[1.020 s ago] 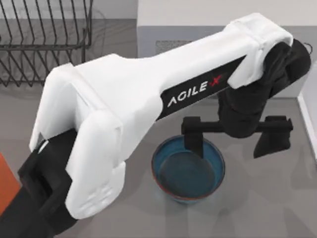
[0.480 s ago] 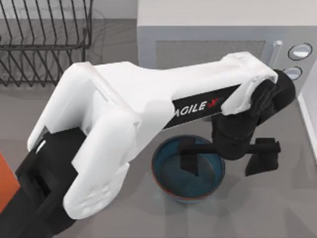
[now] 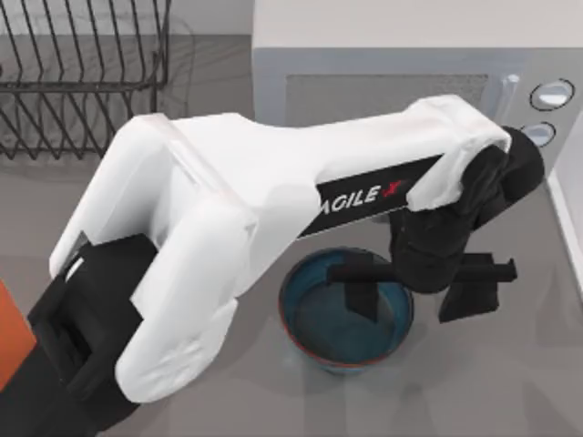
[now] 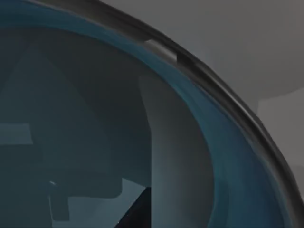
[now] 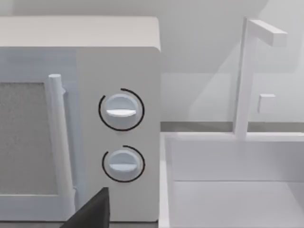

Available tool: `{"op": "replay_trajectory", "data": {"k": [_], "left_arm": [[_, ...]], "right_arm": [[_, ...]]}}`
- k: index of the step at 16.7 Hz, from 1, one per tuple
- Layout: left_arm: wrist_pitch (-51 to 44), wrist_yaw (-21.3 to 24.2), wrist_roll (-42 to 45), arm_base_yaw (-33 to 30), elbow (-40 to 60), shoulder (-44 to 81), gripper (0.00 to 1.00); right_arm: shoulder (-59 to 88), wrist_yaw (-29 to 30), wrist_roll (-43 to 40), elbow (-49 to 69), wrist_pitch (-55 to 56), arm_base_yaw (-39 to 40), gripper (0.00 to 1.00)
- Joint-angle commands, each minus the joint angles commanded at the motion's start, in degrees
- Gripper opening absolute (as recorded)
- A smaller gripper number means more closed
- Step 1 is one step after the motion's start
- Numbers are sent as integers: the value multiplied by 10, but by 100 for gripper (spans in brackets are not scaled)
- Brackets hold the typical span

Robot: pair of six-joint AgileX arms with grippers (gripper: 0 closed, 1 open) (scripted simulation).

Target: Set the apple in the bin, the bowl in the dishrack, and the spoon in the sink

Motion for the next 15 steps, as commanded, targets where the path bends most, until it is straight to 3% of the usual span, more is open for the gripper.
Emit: {"op": "replay_trajectory", "data": {"k": [7, 15], "left_arm": [[0, 0, 0, 0, 0, 0, 2], [0, 0, 0, 0, 0, 0, 0]], "right_arm": [[0, 0, 0, 0, 0, 0, 100], [0, 0, 0, 0, 0, 0, 100]]}}
